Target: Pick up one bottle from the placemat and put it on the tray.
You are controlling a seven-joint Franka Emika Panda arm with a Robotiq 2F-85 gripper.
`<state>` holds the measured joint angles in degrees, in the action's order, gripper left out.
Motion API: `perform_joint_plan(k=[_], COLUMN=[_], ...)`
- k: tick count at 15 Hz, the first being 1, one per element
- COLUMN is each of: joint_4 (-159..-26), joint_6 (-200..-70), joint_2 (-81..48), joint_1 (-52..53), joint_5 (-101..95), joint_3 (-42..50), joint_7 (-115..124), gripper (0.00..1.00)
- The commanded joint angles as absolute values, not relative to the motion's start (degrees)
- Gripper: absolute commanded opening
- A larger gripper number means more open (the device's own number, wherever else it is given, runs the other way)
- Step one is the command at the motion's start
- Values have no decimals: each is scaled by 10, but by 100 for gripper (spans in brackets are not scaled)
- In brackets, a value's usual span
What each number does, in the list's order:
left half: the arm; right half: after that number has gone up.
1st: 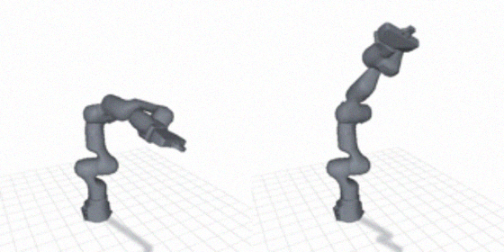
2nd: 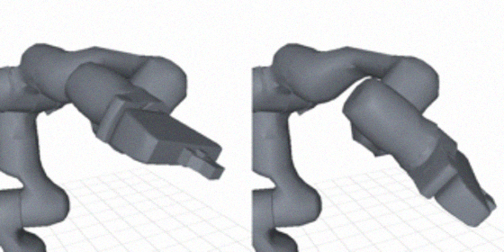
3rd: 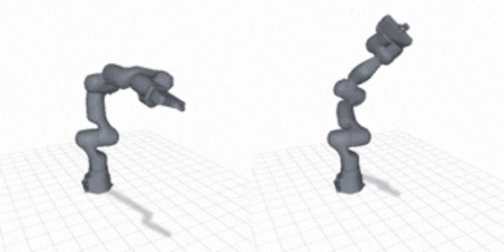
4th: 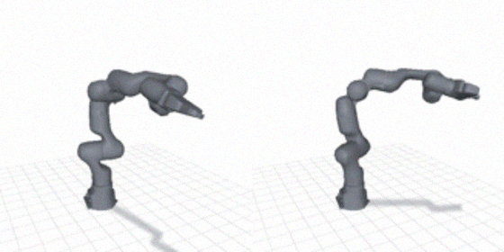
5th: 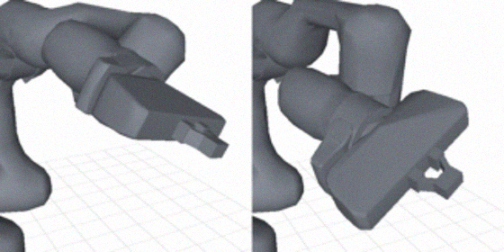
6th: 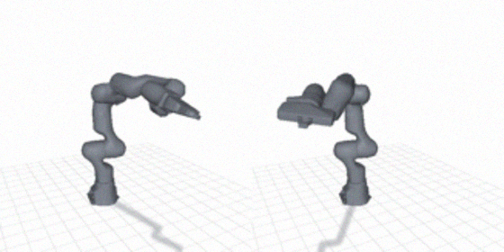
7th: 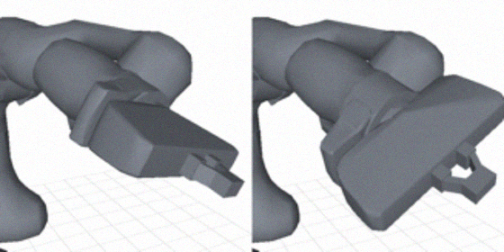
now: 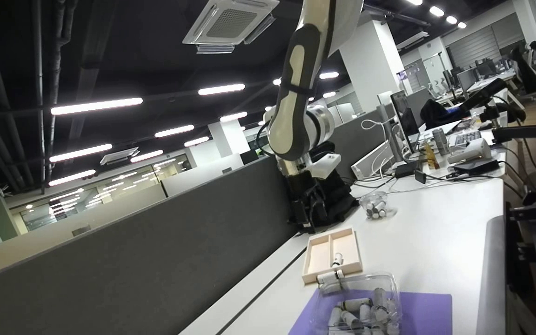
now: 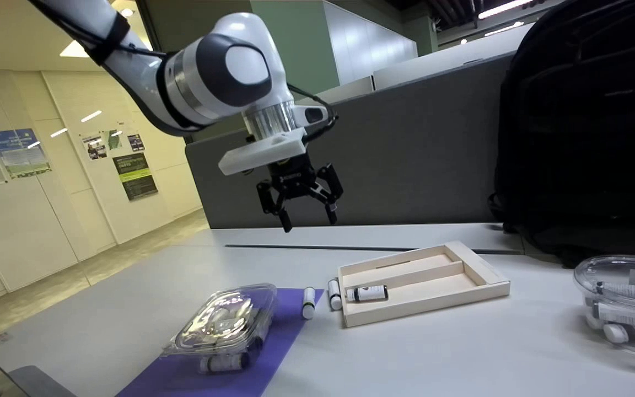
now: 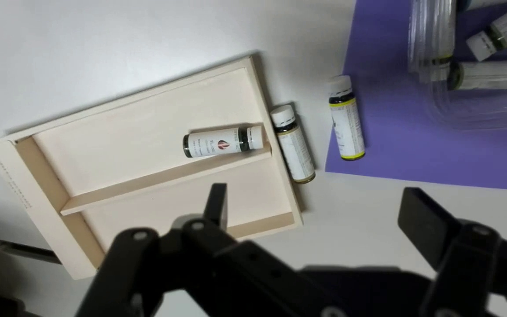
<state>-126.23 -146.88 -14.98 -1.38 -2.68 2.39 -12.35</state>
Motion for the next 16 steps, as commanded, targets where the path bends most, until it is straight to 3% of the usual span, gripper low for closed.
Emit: perform_joint_plan(k=[1, 16], joint_4=[-1219, -1209], joint_6=[-1463, -1486], joint_2=[-214, -291], joint_1=[-7, -5], joint_5=[-42, -43], joint_3=[14, -3], joint_7=[-99, -110], gripper=[100, 100])
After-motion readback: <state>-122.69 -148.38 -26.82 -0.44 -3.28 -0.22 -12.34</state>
